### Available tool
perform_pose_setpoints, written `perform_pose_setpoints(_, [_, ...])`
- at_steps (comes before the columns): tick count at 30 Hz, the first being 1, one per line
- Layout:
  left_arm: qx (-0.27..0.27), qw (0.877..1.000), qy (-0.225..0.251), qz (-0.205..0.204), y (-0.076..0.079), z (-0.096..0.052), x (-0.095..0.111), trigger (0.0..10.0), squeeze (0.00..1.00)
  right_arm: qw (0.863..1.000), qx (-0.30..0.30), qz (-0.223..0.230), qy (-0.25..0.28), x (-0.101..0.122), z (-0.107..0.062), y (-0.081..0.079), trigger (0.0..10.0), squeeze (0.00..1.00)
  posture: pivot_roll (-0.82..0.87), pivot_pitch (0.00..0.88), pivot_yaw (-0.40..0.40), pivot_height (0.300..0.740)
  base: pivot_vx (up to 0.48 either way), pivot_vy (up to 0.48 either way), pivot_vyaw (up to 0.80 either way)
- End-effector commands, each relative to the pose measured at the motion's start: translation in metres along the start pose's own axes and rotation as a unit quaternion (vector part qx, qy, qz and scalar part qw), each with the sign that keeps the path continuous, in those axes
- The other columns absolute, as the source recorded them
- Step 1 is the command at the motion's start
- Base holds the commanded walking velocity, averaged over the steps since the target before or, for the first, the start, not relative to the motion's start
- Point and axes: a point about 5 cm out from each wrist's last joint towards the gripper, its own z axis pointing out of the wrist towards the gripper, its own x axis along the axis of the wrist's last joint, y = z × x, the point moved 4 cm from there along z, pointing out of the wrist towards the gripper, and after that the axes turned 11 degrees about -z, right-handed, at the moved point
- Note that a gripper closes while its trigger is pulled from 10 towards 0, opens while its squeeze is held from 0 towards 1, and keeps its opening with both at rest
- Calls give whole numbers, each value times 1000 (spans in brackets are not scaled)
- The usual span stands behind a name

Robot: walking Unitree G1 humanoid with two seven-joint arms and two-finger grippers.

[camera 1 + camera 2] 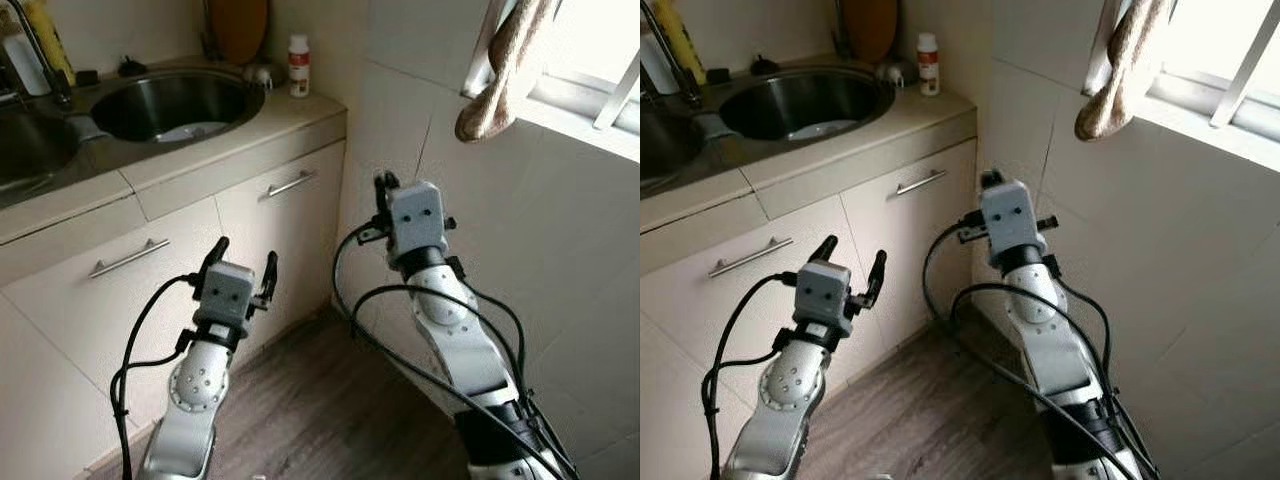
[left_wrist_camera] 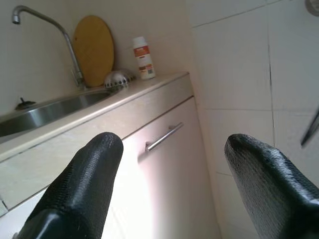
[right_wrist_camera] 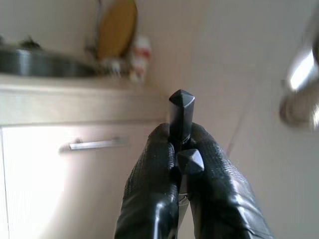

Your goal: Kitchen organization

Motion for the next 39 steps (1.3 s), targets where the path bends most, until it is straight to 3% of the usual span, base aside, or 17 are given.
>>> perform_pose_setpoints(1, [0, 1000, 6, 4, -1, 1, 4, 10000, 0, 998, 3, 56, 18, 8, 6, 2, 10000, 0, 101, 0, -37, 740, 0, 0, 0])
perform_pose_setpoints(3, [0, 1000, 5, 3, -1, 1, 4, 10000, 0, 995, 23, 91, 34, 14, 5, 1, 10000, 0, 100, 0, -36, 740, 0, 0, 0])
perform_pose_setpoints(6, [-1, 1000, 5, 3, -1, 1, 4, 10000, 0, 996, 24, 79, 26, 13, 6, 1, 10000, 0, 98, 0, -36, 740, 0, 0, 0])
perform_pose_setpoints(8, [-1, 1000, 5, 4, -2, 2, 4, 10000, 0, 996, 15, 64, 57, 21, 2, 6, 10000, 0, 102, 0, -37, 740, 0, 0, 0])
perform_pose_setpoints(20, [-2, 1000, 10, 5, -2, 2, 6, 10000, 0, 995, 11, 51, 82, 23, -2, 12, 10000, 0, 99, 0, -35, 740, 0, 0, 0])
perform_pose_setpoints(28, [-3, 1000, 25, 3, -2, 1, 12, 10000, 0, 993, 7, 56, 107, 31, -2, 14, 10000, 0, 101, 0, -36, 740, 0, 0, 0])
perform_pose_setpoints(39, [-1, 999, 39, 8, -3, 3, 17, 10000, 0, 984, -10, 94, 153, 54, 1, 23, 10000, 0, 101, 0, -37, 740, 300, 0, 0])
